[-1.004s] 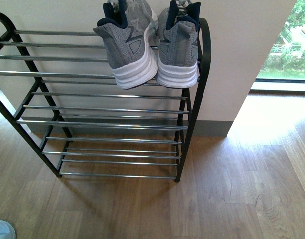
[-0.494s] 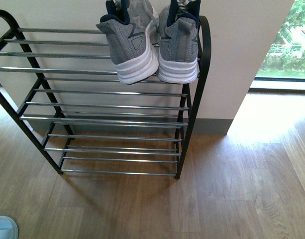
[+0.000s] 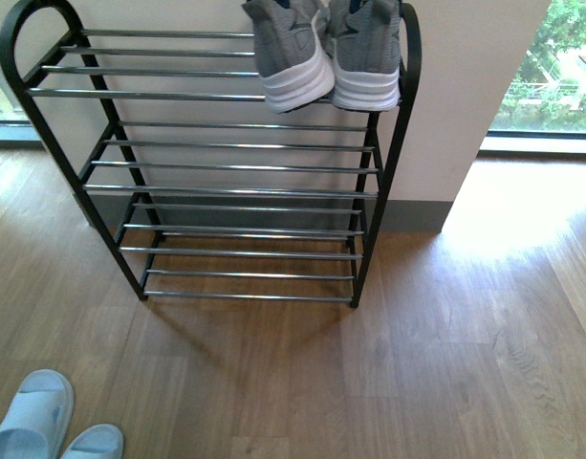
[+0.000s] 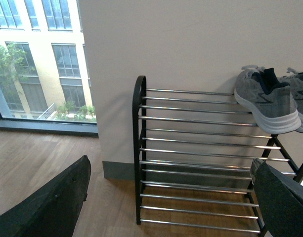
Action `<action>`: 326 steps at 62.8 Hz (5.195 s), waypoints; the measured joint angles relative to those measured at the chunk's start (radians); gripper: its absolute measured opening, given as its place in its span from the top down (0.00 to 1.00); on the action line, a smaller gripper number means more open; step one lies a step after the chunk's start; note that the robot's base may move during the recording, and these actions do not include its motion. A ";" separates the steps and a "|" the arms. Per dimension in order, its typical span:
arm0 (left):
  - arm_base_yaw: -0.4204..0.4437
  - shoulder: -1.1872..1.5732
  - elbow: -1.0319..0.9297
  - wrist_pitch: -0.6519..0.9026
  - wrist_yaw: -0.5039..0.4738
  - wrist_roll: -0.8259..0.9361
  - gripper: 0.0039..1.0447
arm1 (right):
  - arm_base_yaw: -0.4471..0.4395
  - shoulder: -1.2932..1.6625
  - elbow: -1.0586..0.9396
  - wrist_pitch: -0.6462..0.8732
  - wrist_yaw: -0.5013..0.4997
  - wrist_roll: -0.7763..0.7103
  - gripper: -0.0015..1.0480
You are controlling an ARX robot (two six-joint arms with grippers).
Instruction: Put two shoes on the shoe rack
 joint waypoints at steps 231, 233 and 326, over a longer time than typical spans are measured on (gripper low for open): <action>0.000 0.000 0.000 0.000 -0.001 0.000 0.09 | 0.000 0.000 0.000 -0.002 -0.003 0.000 0.09; 0.000 0.000 0.000 0.000 -0.001 0.000 0.09 | 0.000 0.000 0.000 -0.002 -0.003 0.000 0.09; 0.000 0.000 0.000 0.000 -0.001 0.000 0.09 | 0.108 1.196 0.121 0.654 0.029 -0.026 0.09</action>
